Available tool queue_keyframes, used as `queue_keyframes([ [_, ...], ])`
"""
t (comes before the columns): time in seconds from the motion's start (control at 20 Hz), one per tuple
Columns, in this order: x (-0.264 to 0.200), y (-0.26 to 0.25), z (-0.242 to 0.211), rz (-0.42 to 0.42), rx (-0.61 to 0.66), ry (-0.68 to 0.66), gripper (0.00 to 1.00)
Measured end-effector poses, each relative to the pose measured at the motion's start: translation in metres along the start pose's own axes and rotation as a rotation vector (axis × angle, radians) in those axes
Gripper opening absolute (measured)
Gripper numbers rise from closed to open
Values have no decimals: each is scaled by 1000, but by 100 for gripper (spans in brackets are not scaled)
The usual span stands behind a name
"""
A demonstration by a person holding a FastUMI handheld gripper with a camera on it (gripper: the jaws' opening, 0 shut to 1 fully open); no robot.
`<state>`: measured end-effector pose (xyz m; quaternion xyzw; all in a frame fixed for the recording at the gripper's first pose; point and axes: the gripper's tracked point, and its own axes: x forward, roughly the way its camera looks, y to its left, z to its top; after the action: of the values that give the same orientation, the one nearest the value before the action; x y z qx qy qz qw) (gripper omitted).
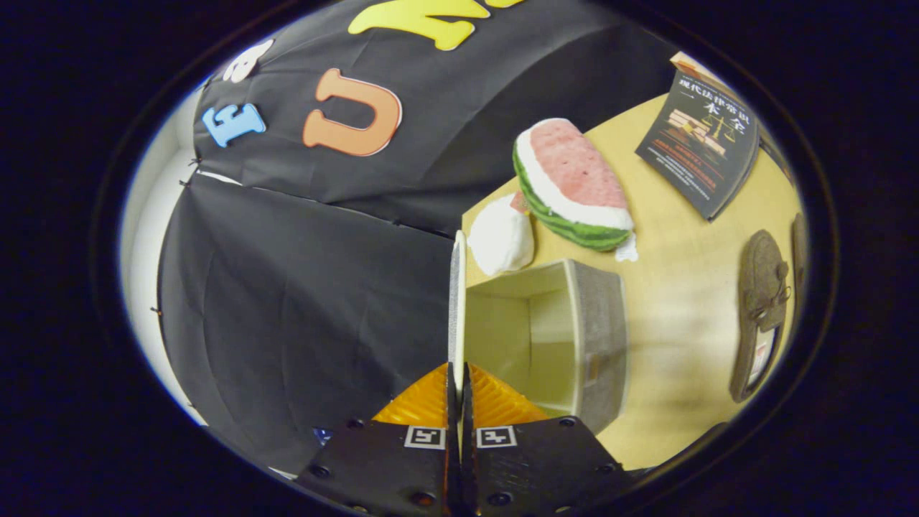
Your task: Open the storage box then place both shoes into the box .Put the left shoe in first, then the right shoe, with the right side of both shoes facing outward in a uniform manner.
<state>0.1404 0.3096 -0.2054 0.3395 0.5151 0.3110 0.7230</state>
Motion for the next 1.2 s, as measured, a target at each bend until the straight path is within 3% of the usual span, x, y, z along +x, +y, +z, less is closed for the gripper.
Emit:
queue_keyframes([
  [0.25, 30, 36, -8, -57, -42, -3, 1],
  [0.5, 57, 80, -18, -8, 9, 0, 2],
  [0.55, 67, 88, -21, 3, 7, 6, 9],
  [0.75, 94, 108, -29, 11, 5, 25, 10],
  [1.05, 104, 134, -39, 50, 68, 62, 62],
  [1.2, 100, 133, -38, 27, 26, 53, 78],
])
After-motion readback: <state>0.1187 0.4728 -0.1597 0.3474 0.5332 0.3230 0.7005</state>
